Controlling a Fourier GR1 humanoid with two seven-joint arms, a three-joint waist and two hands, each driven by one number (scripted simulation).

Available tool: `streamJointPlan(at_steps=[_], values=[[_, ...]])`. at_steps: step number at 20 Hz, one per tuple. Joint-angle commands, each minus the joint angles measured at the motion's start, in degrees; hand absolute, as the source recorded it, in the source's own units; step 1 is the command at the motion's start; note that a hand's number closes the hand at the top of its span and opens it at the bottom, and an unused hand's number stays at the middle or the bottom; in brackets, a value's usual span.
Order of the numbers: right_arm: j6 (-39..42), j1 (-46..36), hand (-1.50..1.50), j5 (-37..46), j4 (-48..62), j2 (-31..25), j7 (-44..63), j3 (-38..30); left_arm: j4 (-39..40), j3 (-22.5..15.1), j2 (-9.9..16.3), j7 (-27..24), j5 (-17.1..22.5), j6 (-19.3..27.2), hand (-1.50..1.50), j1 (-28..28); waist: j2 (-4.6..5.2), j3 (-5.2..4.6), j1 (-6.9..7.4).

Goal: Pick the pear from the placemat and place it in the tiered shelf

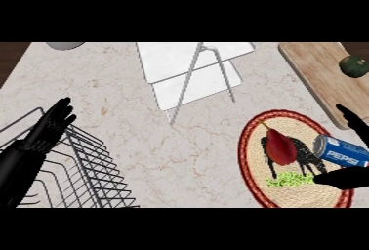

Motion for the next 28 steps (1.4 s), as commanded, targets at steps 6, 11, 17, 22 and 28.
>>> streamJointPlan(at_steps=[6,11,17,22,28], values=[[-2.8,-2.5,-1.5,6.0,-4.1,3.3,13.8,7.0,11.7,-5.4,-4.3,0.1,0.3,2.3,0.0,2.9,1.47,-2.6,-1.47],[-2.7,-4.4,-1.5,8.9,-4.5,2.4,18.4,7.6,11.7,-6.4,-3.3,-0.5,1.0,2.9,0.0,2.7,1.42,-2.5,-1.55],[-3.6,-6.4,-1.5,12.1,-2.6,5.0,21.4,10.1,11.2,-8.6,-3.1,-1.3,1.1,4.3,0.0,3.1,1.67,-2.37,-0.67],[-2.0,-7.0,-1.5,12.7,-2.6,4.7,22.1,10.9,11.7,-9.0,-2.3,-1.5,1.0,5.7,0.0,1.9,1.51,-2.32,-1.36],[-3.3,-8.8,-1.5,16.2,-0.4,7.7,23.5,13.6,13.0,-9.4,-1.4,-4.0,2.7,5.2,0.0,3.3,1.74,-2.45,-0.69]])
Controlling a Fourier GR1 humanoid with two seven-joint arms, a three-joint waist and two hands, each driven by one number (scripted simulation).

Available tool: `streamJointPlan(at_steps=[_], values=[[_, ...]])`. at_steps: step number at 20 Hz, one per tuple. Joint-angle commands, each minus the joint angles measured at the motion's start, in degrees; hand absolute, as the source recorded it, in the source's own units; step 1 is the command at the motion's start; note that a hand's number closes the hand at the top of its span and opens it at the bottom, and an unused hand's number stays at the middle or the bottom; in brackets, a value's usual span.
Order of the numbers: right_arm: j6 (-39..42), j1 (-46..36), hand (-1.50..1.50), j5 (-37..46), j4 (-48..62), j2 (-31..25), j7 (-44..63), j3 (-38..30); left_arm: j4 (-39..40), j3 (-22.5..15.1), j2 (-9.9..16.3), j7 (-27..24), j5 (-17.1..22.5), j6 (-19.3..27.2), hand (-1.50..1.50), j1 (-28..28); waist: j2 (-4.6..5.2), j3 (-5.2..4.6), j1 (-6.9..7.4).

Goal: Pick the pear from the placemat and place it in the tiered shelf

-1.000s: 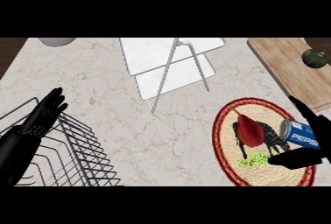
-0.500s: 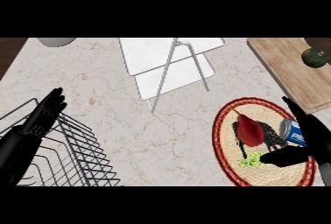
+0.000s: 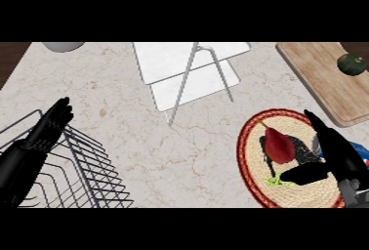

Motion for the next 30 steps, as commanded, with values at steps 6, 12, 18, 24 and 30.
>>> streamJointPlan(at_steps=[6,12,18,24,30], values=[[-0.1,-1.7,-1.5,1.8,4.5,2.4,-1.5,1.3,11.6,-6.6,-4.8,-0.6,0.0,0.8,0.0,3.7,2.07,-2.86,-0.7],[0.6,-4.3,1.5,4.0,5.5,4.3,-4.1,4.0,12.1,-6.2,-3.9,-0.5,1.6,1.6,0.0,3.1,2.09,-2.88,-0.21],[-2.1,-6.2,1.5,5.9,9.2,6.9,-6.3,3.5,11.7,-7.1,-3.6,-0.6,2.7,2.0,0.0,2.1,2.05,-2.79,-0.56],[-5.3,-6.5,1.5,9.8,9.7,6.9,-5.0,2.8,12.1,-6.9,-1.7,-1.9,3.3,2.1,0.0,3.4,1.61,-2.9,-1.11],[-0.2,-9.0,1.5,13.4,5.5,4.5,-5.7,7.7,10.9,-7.6,-1.7,-1.9,3.8,3.6,0.0,2.7,1.66,-3.06,-1.43]])
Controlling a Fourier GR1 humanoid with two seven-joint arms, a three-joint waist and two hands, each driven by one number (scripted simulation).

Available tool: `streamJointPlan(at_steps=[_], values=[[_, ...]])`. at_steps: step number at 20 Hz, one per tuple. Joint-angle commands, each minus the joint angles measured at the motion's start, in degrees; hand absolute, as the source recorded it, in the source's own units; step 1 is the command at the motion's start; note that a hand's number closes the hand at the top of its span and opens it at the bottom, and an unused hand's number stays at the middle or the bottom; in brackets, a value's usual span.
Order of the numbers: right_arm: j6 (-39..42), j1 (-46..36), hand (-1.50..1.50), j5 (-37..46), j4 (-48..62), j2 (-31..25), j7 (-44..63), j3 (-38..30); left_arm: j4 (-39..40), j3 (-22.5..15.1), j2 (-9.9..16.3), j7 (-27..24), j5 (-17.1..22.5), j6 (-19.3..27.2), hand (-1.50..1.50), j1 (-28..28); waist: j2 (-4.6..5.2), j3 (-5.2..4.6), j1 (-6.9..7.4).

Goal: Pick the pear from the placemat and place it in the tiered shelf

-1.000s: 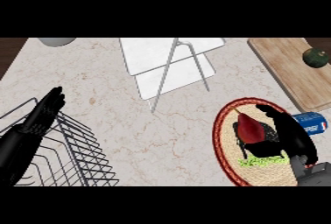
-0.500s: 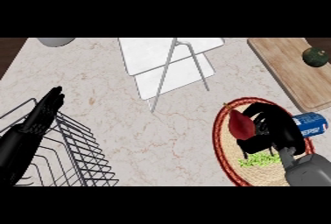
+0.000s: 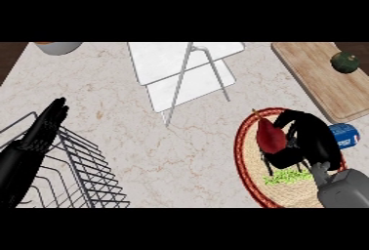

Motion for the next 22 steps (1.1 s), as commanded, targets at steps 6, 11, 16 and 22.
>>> streamJointPlan(at_steps=[6,11,16,22], values=[[12.2,-5.8,1.5,2.9,-10.0,-5.7,-1.5,6.8,10.0,-5.9,-4.1,2.2,1.4,0.4,0.0,3.2,1.59,-3.1,-0.88],[13.0,-10.8,1.5,4.6,-16.5,-9.0,0.8,2.6,11.0,-5.5,-3.9,1.4,2.0,1.6,0.0,3.4,1.33,-3.09,-2.18],[9.5,-15.8,1.5,0.0,-21.9,-6.2,4.2,-6.2,9.8,-6.3,-3.4,0.7,2.5,2.0,0.0,4.5,1.37,-2.99,-1.91],[10.6,-22.9,1.5,-1.6,-20.5,-4.7,8.0,-10.0,10.9,-6.9,-3.1,0.1,2.6,1.6,0.0,2.3,2.25,-3.02,-0.29]])
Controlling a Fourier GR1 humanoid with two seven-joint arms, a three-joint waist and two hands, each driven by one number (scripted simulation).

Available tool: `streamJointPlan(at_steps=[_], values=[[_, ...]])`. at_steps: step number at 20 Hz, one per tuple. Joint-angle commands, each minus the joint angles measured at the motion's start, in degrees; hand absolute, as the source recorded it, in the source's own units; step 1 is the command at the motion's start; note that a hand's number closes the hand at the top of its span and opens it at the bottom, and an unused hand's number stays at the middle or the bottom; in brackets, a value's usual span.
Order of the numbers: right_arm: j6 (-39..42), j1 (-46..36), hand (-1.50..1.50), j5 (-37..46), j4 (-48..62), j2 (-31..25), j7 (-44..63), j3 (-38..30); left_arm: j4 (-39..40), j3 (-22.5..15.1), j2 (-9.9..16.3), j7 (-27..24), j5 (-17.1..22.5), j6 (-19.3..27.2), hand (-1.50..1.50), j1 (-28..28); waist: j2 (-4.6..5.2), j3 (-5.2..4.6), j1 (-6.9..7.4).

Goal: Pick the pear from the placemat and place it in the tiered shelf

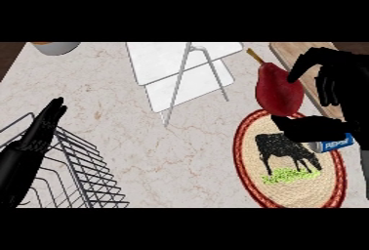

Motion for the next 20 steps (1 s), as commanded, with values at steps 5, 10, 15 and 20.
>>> streamJointPlan(at_steps=[5,10,15,20], values=[[3.4,-11.3,1.5,-1.1,5.1,0.4,4.4,-4.3,10.3,-6.7,-4.8,1.8,0.4,-0.5,0.0,1.7,2.31,-2.83,1.74],[3.6,-17.4,1.5,0.1,12.9,2.0,5.5,-4.8,11.0,-8.2,-4.8,1.2,0.8,-1.4,0.0,0.3,3.27,-2.93,3.05],[4.0,-21.9,1.5,1.7,21.4,4.1,2.1,-3.1,10.1,-9.0,-4.5,3.0,1.0,-0.6,0.0,-2.5,3.57,-2.71,4.36],[4.7,-25.6,1.5,1.8,29.1,6.7,-1.8,-1.8,10.2,-10.0,-3.7,2.1,1.6,-2.0,0.0,-2.8,4.26,-2.75,6.12]])
